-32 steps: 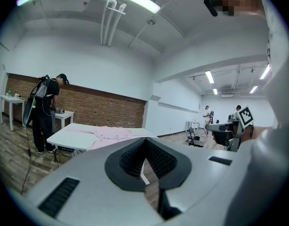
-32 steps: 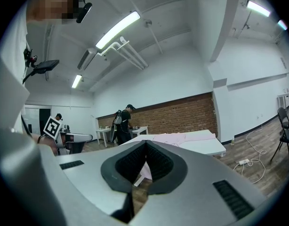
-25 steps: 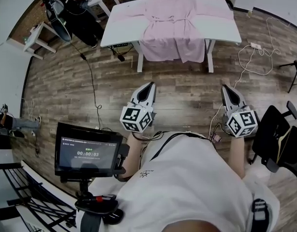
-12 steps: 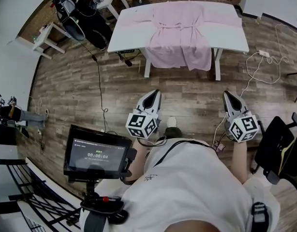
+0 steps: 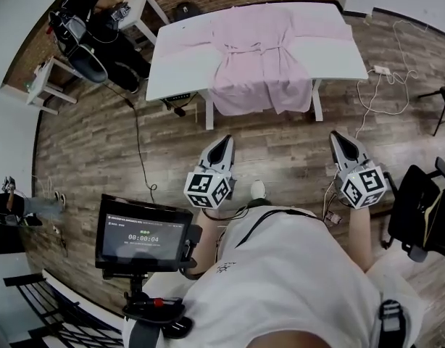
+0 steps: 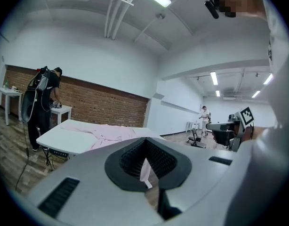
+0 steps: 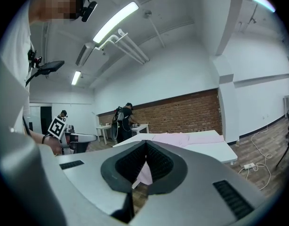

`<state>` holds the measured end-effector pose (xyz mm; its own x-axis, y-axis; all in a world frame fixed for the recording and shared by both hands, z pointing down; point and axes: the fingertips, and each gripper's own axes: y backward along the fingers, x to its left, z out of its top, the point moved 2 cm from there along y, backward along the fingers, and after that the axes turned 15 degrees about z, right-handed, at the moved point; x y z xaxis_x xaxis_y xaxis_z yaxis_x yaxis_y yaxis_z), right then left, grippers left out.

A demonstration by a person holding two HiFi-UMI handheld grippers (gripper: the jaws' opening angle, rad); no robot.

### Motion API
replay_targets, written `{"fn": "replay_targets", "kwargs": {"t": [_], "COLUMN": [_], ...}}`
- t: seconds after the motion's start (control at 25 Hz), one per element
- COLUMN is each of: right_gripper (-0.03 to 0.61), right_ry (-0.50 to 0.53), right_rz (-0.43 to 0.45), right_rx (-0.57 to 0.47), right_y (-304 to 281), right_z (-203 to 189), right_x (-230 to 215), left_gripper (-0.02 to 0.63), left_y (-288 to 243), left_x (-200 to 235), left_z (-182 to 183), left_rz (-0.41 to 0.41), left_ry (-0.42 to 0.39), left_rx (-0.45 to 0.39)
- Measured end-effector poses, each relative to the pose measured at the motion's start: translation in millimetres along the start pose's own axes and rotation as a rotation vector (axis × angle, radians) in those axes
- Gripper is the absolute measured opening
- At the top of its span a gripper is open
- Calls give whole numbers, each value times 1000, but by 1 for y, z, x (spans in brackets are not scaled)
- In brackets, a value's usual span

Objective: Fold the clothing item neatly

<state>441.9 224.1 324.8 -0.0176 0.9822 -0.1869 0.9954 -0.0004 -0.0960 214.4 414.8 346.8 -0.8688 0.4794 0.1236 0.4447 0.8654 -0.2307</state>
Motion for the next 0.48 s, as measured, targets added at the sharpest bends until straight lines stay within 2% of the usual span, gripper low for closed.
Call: {"fn": "replay_targets", "kwargs": {"t": [0.48], "right_gripper": [3], "right_ry": [28], "right_rz": [-107], "right_rx": [23], "right_y": [-98], "right_z": [8], "right_x": [6], "left_gripper": [2], "left_y": [-76], "left_x": [87], "left_z": [15], "left_rz": [-104], "left_ry": [-1], "left_rx": [21]}}
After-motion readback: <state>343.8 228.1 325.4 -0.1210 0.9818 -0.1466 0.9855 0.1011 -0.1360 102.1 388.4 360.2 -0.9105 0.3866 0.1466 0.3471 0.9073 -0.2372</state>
